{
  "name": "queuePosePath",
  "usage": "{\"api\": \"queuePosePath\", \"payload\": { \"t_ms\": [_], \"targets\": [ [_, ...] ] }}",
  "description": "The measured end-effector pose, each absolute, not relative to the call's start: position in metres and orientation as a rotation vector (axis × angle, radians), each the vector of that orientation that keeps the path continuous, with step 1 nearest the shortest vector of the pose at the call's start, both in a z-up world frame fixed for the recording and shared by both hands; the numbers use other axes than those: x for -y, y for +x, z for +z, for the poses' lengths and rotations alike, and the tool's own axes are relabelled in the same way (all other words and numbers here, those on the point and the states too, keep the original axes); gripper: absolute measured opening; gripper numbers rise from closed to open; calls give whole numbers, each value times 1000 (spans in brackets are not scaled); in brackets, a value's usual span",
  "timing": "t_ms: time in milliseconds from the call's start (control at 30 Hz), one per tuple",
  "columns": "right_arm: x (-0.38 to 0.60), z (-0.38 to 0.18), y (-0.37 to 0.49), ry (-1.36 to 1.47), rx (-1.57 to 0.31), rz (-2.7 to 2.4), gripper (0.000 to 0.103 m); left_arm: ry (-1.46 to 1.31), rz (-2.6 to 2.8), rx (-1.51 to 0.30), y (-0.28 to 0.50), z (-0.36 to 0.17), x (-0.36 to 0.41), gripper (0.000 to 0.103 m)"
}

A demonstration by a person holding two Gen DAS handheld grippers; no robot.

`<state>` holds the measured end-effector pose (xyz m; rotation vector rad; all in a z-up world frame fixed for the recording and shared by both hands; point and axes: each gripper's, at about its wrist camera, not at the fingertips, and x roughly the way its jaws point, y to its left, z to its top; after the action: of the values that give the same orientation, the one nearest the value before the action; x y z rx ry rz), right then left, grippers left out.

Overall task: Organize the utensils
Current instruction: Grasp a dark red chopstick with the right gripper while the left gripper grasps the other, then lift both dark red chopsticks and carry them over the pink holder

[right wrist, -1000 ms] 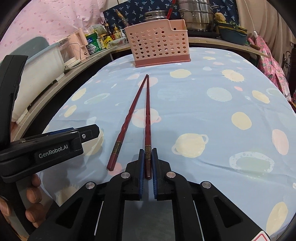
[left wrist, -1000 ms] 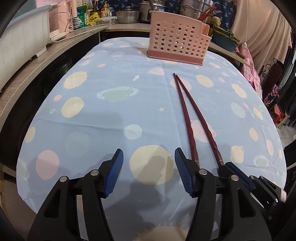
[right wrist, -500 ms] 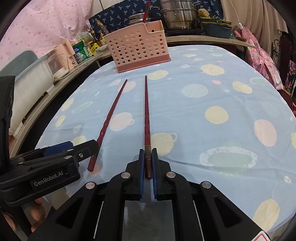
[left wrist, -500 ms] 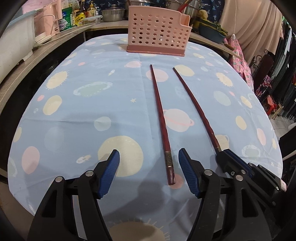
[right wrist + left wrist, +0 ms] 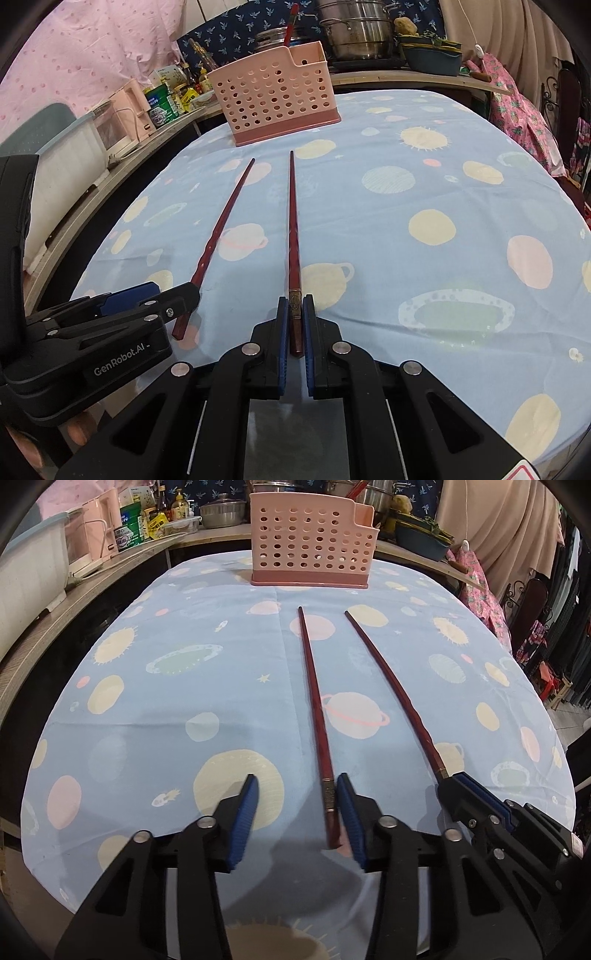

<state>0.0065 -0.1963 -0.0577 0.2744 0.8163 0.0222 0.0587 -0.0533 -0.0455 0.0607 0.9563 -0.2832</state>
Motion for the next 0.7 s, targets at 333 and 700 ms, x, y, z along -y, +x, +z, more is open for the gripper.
{"api": "queuePosePath", "payload": {
  "t_ms": [333, 700],
  "targets": [
    [196, -58, 6, 273, -816, 22, 7, 52, -304, -972, 58, -45, 53, 7],
    [196, -58, 6, 274, -816, 22, 7, 56, -305, -973, 58, -45, 54, 7]
  ]
}}
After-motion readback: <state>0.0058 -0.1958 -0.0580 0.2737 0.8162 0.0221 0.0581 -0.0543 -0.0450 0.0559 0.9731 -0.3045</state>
